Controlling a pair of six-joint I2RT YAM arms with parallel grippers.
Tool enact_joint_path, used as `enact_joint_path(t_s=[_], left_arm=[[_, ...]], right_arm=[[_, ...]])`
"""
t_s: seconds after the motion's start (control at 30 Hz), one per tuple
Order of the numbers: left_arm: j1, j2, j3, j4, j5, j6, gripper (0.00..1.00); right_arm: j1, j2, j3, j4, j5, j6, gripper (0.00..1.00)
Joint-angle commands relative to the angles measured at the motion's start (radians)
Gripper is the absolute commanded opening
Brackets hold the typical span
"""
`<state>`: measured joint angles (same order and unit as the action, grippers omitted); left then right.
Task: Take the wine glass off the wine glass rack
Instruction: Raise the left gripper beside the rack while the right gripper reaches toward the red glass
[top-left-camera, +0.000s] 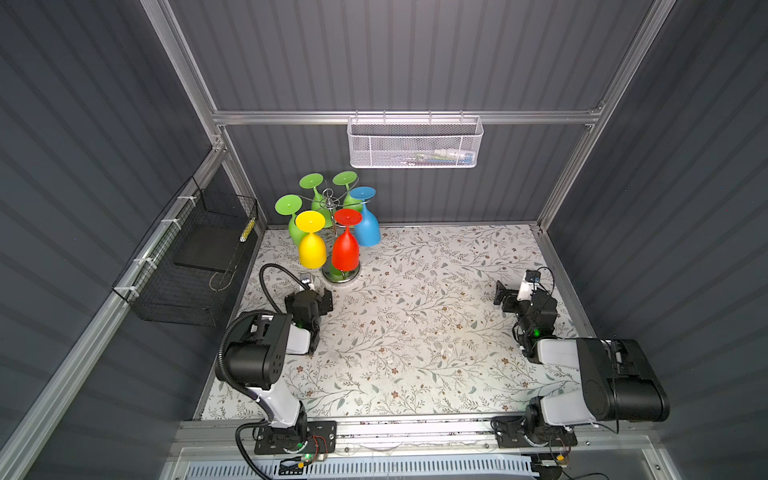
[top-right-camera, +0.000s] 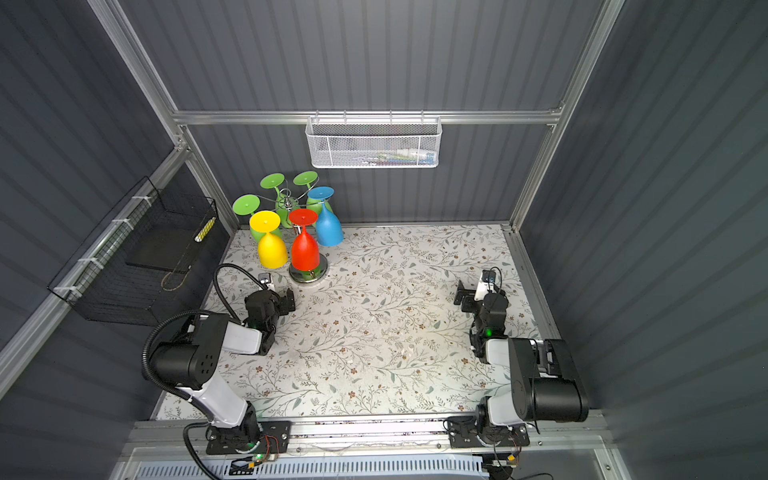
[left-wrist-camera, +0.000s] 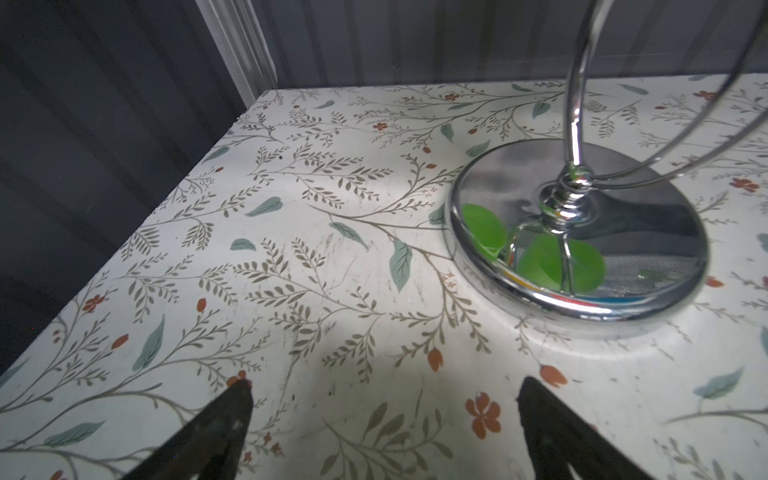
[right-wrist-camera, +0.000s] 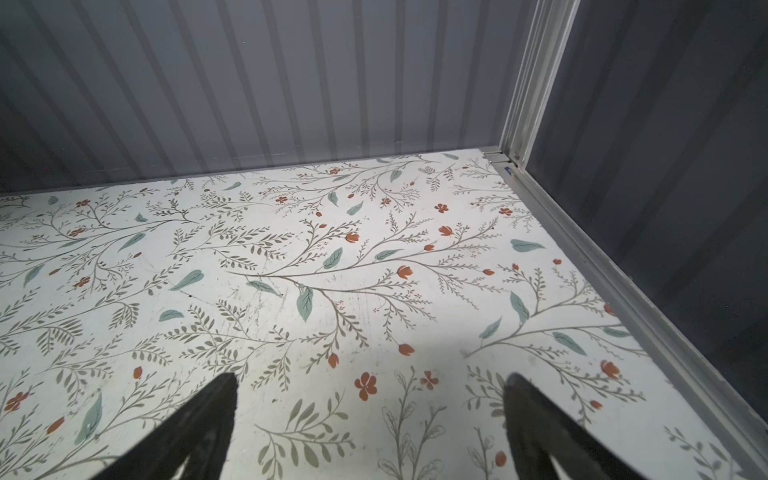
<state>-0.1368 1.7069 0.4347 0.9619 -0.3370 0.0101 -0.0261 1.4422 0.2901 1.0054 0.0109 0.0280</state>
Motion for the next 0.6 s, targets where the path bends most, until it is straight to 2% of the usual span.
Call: enact_joint_path(t_s=[0.0, 0.27, 0.37, 0.47, 0.57], left_arm=[[-0.025, 0.008, -0.035, 0.096, -0.02, 0.053, 1.0], [-0.076, 0.009, -0.119, 0.272, -0.1, 0.089, 0.99], [-0.098, -0.019, -0.129, 0.282, -0.126, 0.115, 0.99], [-0.156, -0.07, -0.12, 0.206, -0.128, 0.184, 0.98], [-0.214, -0.082, -0.128, 0.213, -0.16, 0.236, 0.99]], right_arm=[[0.015, -0.036, -0.033, 0.057, 0.034, -0.023, 0.99], [0.123, -0.135, -0.033, -0.03, 0.175, -0.101, 0.99], [0.155, -0.137, -0.026, -0.033, 0.229, -0.126, 0.99], [0.178, -0.14, -0.028, -0.015, 0.266, -0.149, 0.99], [0.181, -0.141, -0.034, -0.001, 0.26, -0.159, 0.99]])
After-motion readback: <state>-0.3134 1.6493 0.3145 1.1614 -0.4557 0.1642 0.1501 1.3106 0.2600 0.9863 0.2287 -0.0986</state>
